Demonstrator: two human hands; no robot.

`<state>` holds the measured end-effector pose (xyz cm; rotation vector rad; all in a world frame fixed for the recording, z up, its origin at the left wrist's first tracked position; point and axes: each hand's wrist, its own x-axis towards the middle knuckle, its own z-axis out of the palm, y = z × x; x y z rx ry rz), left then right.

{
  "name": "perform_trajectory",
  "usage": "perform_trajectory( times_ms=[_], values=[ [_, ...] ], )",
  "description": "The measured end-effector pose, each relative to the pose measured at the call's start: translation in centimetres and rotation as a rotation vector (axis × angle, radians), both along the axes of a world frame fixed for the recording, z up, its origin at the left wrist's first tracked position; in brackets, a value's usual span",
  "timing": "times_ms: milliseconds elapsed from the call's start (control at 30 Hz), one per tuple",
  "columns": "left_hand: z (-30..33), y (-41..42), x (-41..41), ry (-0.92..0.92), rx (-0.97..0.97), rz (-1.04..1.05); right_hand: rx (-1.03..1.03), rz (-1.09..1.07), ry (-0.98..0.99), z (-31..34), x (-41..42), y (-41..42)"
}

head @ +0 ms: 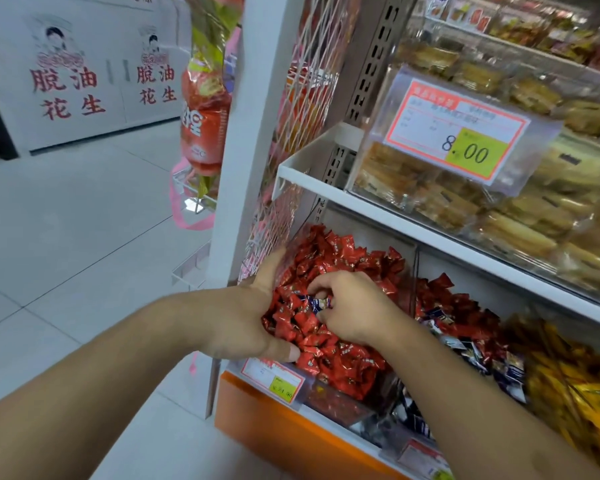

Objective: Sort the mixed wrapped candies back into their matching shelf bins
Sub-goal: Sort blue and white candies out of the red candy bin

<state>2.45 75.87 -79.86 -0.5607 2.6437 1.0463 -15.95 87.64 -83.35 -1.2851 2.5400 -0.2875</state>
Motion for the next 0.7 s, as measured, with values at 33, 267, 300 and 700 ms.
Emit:
perform_trajectory(
  times_ms=[33, 267, 300, 700],
  values=[
    [-0.1, 0.0, -0.2, 0.006, -0.009, 0.007, -0.005, -0.012, -0.007, -0.1, 0.0, 0.0],
    [-1.4, -0.3, -0.7, 0.057, -0.032, 0.007, -0.027, -0.029, 0.003, -0.1, -0.3, 0.5],
    [-1.6, -0.4, -0.8, 0.063, -0.032, 0.002, -0.019, -0.021, 0.004, -0.1, -0.4, 0.5],
    [-2.3, -0.9, -1.2, 0.038, 0.039, 0.018, -0.373, -0.168, -0.027, 5.0, 2.0, 4.9]
  ],
)
